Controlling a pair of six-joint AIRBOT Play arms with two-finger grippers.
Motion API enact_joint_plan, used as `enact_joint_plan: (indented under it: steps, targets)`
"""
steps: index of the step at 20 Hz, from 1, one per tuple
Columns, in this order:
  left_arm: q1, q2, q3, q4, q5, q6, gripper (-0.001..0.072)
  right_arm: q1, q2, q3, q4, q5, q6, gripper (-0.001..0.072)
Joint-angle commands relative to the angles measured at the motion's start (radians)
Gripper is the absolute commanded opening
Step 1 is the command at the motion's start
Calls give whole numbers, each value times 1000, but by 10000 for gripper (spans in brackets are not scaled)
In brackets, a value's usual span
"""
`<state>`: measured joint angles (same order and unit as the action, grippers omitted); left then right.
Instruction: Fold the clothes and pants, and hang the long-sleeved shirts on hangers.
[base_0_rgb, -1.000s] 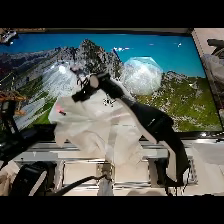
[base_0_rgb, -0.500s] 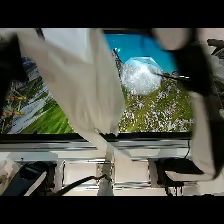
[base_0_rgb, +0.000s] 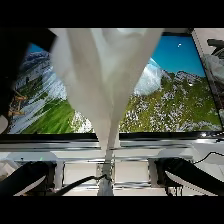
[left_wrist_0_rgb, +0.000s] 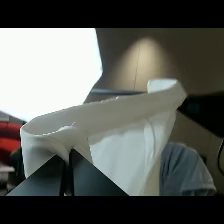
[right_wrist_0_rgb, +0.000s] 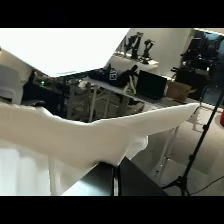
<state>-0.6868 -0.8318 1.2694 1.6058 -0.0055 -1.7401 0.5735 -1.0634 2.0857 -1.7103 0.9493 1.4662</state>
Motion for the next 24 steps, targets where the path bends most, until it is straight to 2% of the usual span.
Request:
enact_joint_plan:
  steps: [1,4,6,8,11,13,14,15,16,17,21,24]
  targets:
    - [15,-14,19,14,-354,-2,18,0,3,-32,-38,24,56,22]
    - [125,-23,19,18,-657,-2,18,0,-117,-78,-41,66,70,23]
    - [209,-52,17,18,-798,-2,18,0,-253,-90,-23,94,86,23]
    - [267,-101,16,17,-904,15,19,0,-390,-90,51,96,88,23]
    - [303,-201,16,17,-1151,45,19,1,-549,-90,171,68,85,23]
    - [305,-260,16,17,-1232,55,24,1,-619,-89,272,18,59,22]
    - [305,-277,16,17,-1238,54,106,1,-645,-89,331,-1,37,22]
    - [306,-284,16,18,-1238,54,306,5,-664,-89,365,-7,22,22]
    - [311,-282,17,18,-1242,53,460,9,-678,-89,373,-10,8,22]
    - [324,-272,17,30,-1258,53,514,14,-685,-90,372,-14,0,22]
    - [437,-187,16,259,-1395,-8,512,19,-688,-89,379,-5,-64,22]
    - [612,-133,-39,299,-1389,-55,497,19,-688,-89,382,32,-101,22]
